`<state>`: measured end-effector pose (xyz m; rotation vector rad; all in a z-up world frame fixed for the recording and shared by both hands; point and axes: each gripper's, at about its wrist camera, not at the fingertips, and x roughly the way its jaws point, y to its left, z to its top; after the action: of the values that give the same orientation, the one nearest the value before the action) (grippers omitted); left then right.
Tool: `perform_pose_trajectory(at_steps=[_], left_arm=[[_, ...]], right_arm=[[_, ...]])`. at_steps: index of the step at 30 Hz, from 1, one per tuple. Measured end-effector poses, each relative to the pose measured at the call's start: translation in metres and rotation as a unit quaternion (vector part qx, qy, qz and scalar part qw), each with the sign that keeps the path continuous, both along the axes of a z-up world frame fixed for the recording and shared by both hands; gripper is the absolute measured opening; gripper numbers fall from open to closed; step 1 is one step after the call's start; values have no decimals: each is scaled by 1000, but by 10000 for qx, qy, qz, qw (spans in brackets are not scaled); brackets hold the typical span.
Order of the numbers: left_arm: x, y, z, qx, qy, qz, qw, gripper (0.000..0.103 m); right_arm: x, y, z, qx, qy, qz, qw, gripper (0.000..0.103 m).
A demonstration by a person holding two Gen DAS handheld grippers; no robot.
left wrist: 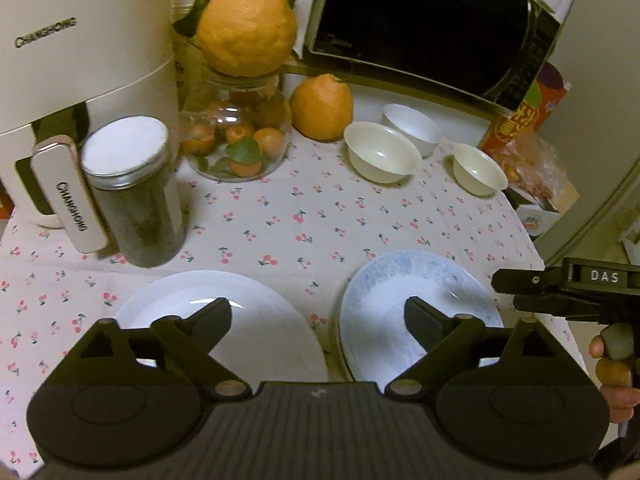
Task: Organize plates and bowls
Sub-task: 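Move the left tool to the rim of the plain white plate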
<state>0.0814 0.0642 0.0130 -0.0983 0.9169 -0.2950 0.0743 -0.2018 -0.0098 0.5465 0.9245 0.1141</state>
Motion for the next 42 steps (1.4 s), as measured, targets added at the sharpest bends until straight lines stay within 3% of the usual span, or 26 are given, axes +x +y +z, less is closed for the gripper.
perform_pose_trajectory(at_steps=[8, 14, 18, 24, 27, 32, 42], left_arm=[[2, 49, -5, 143, 67, 494, 9987, 96], [6, 85, -17, -1, 21, 396, 9992, 94], [8, 102, -26, -135, 17, 216, 9997, 85], [11, 114, -48, -354, 195, -20, 9992, 57], [10, 114, -51, -203, 63, -107, 9997, 55], [11, 120, -51, -259, 51, -22, 9996, 46], [16, 127, -59, -212, 165, 123, 9996, 32]], right_arm=[[14, 39, 10, 229, -340, 743, 9964, 88], [17, 80, 5, 709, -104, 1286, 9891, 88], [10, 102, -1, 857, 74, 1543, 9843, 88], [-4, 124, -12, 1147, 342, 1761, 9771, 88], [-12, 135, -16, 1104, 375, 1835, 9761, 88], [-18, 147, -33, 896, 583, 1766, 9785, 87], [-26, 165, -49, 555, 589, 1751, 9812, 69]])
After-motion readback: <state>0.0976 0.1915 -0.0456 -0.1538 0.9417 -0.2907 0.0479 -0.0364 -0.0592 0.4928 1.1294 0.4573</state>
